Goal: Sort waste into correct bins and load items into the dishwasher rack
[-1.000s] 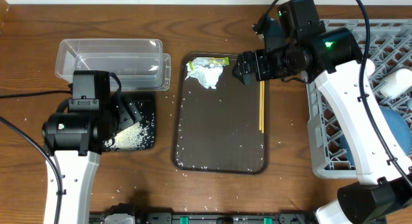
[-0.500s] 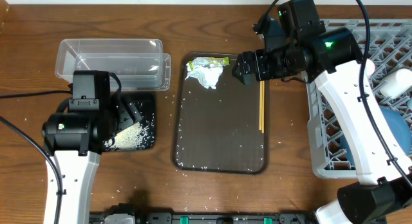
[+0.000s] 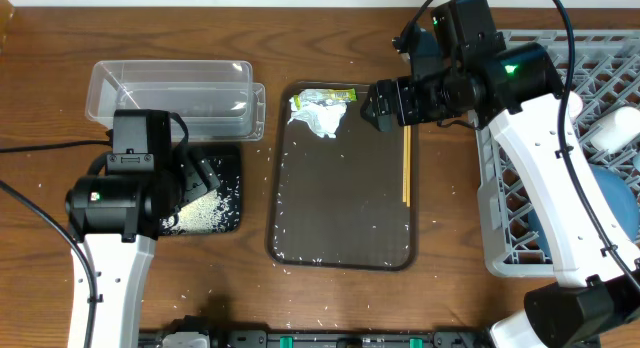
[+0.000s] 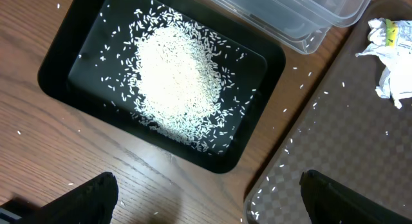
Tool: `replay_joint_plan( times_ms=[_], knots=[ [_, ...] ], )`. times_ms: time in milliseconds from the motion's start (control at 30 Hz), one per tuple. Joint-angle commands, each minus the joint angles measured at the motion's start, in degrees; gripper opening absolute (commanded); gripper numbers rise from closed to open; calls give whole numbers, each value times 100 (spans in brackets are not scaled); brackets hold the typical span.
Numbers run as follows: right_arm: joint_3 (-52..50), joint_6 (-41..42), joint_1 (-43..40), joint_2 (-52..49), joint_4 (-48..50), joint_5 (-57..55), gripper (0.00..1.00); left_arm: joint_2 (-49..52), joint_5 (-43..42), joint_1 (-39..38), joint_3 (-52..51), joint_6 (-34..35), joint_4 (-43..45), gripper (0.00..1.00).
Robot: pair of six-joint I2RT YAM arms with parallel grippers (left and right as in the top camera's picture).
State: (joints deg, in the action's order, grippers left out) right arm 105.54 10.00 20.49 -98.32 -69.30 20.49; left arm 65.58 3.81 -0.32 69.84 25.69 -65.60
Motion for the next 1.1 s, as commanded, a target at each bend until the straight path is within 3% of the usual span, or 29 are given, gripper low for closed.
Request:
replay_joint_plan(
  times_ms=[0,1067],
  knots=[
    [-2,-66,57,28,9,-59,99,0,33,31,46,-9,-13,93],
    [-2,-66,57,28,9,-59,99,0,31,31,46,-9,-13,93]
  ],
)
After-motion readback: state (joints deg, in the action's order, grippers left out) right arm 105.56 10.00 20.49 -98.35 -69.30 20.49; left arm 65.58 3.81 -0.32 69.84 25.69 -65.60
